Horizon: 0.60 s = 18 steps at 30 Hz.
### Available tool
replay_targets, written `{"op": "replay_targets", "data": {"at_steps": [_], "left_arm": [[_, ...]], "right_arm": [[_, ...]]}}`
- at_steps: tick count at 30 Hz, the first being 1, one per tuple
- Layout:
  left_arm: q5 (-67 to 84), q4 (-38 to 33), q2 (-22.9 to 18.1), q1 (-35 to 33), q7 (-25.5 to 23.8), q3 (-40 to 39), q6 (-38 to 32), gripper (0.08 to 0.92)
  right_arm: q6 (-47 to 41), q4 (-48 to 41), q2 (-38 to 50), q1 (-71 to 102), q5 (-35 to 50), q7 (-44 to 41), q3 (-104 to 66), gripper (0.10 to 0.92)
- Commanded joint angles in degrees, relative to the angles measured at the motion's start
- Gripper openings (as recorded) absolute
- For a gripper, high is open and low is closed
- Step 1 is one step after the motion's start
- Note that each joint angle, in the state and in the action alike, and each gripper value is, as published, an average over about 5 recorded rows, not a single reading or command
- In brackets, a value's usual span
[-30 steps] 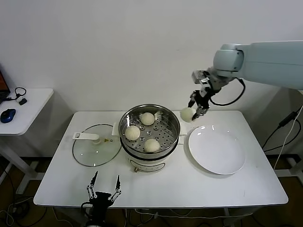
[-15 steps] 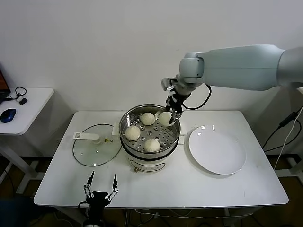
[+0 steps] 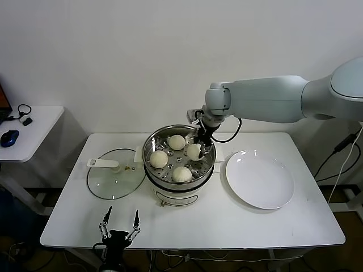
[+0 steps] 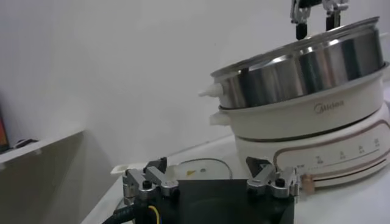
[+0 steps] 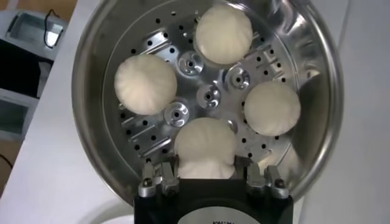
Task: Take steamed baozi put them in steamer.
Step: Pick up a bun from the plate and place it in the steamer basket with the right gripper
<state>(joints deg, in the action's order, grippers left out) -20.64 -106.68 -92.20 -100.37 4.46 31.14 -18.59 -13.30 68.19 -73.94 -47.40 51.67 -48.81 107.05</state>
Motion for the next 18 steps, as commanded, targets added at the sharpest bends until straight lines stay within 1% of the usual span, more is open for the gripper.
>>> {"op": "replay_targets", "data": {"at_steps": [1, 6, 8, 14, 16, 18], "left_arm": [[0.03, 0.11, -2.80, -0.05, 0.02, 0.09, -0.07, 0.823], [-0.06, 0.02, -2.80, -0.09, 0.00, 0.03, -0.08, 0.823], [-0.09, -0.05, -2.80, -0.10, -0.02, 0.04, -0.07, 0.823], [-0.17, -0.31, -2.80, -0.13, -0.07, 0.05, -0.05, 0.823], [-0.23, -0.50, -2.80, -0.15, -0.09, 0.00, -0.01, 0.823], [-0.28, -0.72, -2.80, -0.21, -0.13, -0.07, 0.05, 0.823]], "right_arm": [[-0.12, -1.52, -1.02, 3.82, -1.62, 0.47, -0.73, 0.621], [-0.12, -1.51, -0.90, 3.83, -1.94, 0.92, -0.95, 0.630], [-0.12, -1.43, -0.68, 3.33, -1.90, 1.04, -0.96, 0.651], [0.26, 0.11, 1.44, -0.09, -0.89, 0.67, -1.02, 0.792], [0.29, 0.88, 2.69, -1.51, 0.00, 0.84, -1.64, 0.814], [0.23, 1.70, 4.39, -2.97, 1.20, 1.45, -2.78, 0.820]]}}
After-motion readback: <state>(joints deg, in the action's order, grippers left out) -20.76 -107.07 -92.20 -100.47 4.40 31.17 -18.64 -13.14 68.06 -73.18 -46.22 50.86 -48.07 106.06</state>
